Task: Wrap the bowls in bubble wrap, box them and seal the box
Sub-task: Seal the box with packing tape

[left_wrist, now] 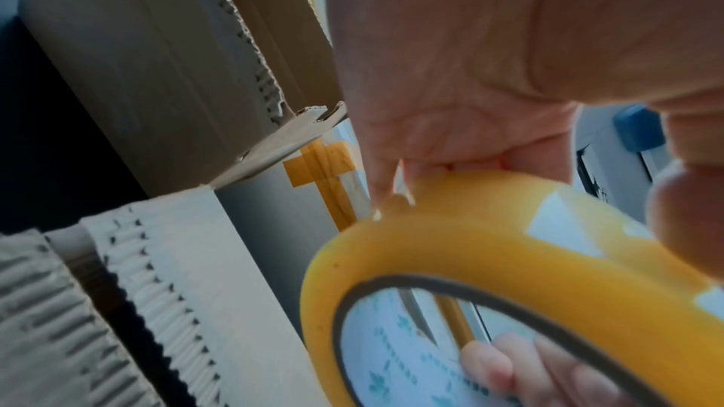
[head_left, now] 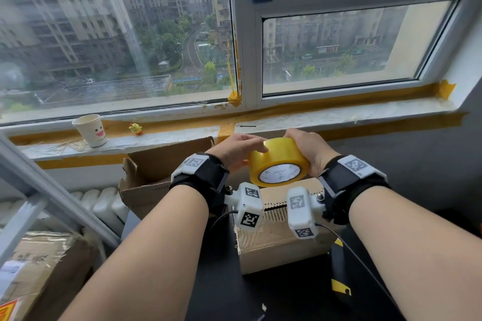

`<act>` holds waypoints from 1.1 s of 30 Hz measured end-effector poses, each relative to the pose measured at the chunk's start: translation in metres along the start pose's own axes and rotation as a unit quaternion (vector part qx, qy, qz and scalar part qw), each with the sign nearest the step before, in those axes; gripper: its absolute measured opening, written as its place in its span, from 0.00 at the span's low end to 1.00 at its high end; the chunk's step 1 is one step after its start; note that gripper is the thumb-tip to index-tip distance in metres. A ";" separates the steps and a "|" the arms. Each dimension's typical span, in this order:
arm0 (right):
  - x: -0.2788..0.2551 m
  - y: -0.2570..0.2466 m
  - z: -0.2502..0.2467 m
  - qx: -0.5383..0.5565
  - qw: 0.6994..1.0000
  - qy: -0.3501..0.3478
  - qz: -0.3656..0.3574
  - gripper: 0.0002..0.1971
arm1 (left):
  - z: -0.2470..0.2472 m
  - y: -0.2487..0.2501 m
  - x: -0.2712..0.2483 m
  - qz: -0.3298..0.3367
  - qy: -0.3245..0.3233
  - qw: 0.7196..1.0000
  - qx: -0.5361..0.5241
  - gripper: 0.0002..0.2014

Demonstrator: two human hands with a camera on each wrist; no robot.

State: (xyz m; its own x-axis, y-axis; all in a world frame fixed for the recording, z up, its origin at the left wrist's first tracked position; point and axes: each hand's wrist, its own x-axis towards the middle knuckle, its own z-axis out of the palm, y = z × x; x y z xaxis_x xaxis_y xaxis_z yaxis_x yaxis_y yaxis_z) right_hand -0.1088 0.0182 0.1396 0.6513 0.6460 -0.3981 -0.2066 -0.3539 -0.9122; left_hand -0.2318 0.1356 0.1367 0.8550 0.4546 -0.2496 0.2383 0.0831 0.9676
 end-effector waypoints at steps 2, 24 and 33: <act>0.000 0.005 -0.003 0.047 0.999 -0.009 0.022 0.08 | -0.002 -0.002 0.000 -0.002 -0.008 1.000 -0.008 0.19; 0.004 0.015 -0.013 0.166 0.984 -0.052 0.038 0.08 | -0.001 0.004 0.000 -0.007 -0.046 0.999 0.002 0.24; 0.013 0.021 -0.017 0.182 0.983 -0.032 0.020 0.10 | 0.009 0.007 0.003 0.011 -0.033 0.998 0.044 0.08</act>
State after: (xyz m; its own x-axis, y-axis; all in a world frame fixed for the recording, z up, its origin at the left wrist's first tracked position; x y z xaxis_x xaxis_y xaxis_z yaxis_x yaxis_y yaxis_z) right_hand -0.0922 0.0076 0.1175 0.5920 0.6818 -0.4296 -0.4868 -0.1223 -0.8649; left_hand -0.2231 0.1293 0.1428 0.8885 0.3954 -0.2329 0.2557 -0.0050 0.9668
